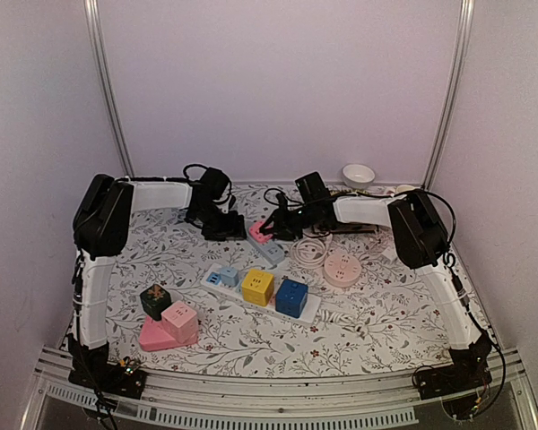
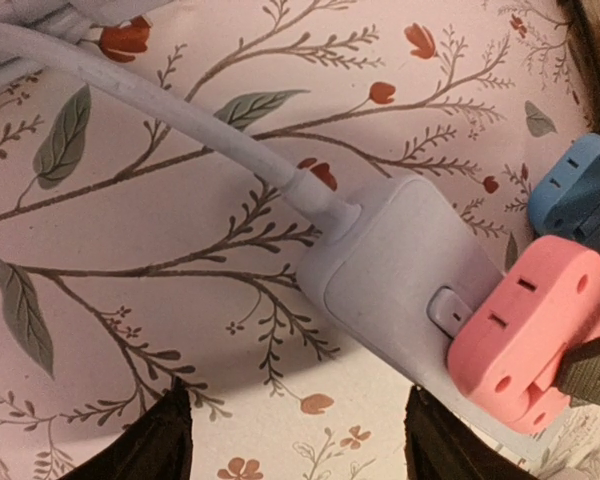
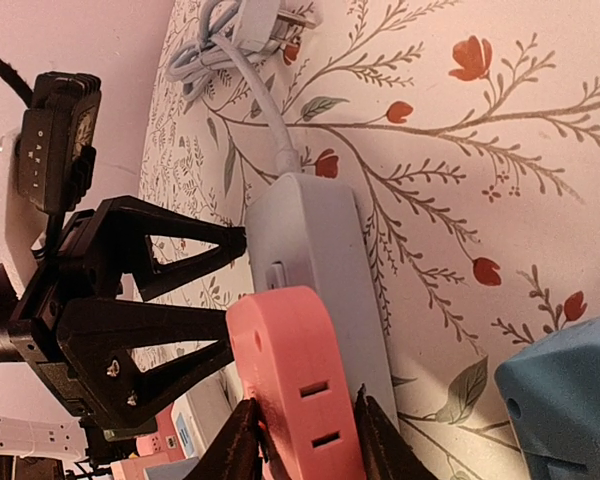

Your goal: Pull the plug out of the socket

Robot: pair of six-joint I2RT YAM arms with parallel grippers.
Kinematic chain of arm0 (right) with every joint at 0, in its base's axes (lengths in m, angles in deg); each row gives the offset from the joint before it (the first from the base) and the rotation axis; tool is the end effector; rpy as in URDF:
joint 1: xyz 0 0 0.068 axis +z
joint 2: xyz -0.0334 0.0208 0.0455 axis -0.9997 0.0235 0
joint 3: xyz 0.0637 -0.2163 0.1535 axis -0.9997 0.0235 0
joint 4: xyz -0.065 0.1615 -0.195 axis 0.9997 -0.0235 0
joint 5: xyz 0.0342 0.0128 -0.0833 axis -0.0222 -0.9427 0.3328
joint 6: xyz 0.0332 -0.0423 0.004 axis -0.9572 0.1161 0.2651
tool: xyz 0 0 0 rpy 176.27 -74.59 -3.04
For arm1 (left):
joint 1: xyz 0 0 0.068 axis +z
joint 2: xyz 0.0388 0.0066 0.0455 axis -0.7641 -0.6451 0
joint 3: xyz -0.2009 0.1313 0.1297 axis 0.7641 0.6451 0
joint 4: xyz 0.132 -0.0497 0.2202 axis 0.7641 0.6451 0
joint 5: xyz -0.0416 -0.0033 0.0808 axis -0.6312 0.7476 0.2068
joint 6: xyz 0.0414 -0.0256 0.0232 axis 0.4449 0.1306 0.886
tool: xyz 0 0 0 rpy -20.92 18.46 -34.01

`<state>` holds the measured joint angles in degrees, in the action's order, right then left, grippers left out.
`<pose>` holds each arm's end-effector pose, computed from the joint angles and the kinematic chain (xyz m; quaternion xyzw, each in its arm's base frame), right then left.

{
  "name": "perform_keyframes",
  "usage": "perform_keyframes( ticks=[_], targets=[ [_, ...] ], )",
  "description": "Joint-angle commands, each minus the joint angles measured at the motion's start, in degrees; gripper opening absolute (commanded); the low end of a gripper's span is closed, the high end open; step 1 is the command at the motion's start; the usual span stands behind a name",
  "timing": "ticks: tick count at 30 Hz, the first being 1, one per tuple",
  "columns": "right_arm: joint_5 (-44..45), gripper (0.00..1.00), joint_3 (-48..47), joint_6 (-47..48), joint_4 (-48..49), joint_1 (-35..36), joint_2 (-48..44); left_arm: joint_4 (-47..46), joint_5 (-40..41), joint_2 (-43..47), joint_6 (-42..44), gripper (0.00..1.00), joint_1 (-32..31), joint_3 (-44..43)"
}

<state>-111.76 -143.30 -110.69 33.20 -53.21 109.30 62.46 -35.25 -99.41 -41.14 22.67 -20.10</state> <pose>0.4378 0.3387 0.1247 -0.0987 0.8688 0.4699 0.1208 0.4181 -0.2215 0.1412 0.0422 0.9693 -0.1764 0.1663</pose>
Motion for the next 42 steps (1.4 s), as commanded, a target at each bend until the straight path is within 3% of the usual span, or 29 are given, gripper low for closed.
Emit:
perform_keyframes(
  ticks=[1, 5, 10, 24, 32, 42],
  targets=[
    [-1.90, 0.30, -0.78, 0.97, 2.78, 1.07, -2.24, 0.40, -1.31, -0.01, 0.39, 0.73, -0.57, 1.63],
    [-2.49, 0.24, -0.77, 0.91, 2.99, 1.34, -2.10, 0.40, -1.25, 0.27, 0.47, 0.73, -0.66, 1.76],
    [-4.63, 0.05, 0.40, -1.39, 5.05, 1.30, -1.95, 0.06, -0.19, 1.57, 0.61, 0.74, -0.46, 2.63],
    [-5.95, 0.03, 7.76, -2.95, 6.95, 0.90, -4.57, -4.86, -0.62, 8.20, -1.72, 0.77, 2.54, 7.28],
    [-6.75, 0.03, 13.56, -1.84, 8.38, 0.87, -7.69, -5.05, -1.64, 5.44, -1.83, 0.81, 2.72, 4.14],
    [-9.35, 0.03, 13.38, -5.93, 12.27, 0.93, -7.78, -4.88, -3.73, 0.87, -1.83, 0.81, 2.24, 3.82]
  ],
)
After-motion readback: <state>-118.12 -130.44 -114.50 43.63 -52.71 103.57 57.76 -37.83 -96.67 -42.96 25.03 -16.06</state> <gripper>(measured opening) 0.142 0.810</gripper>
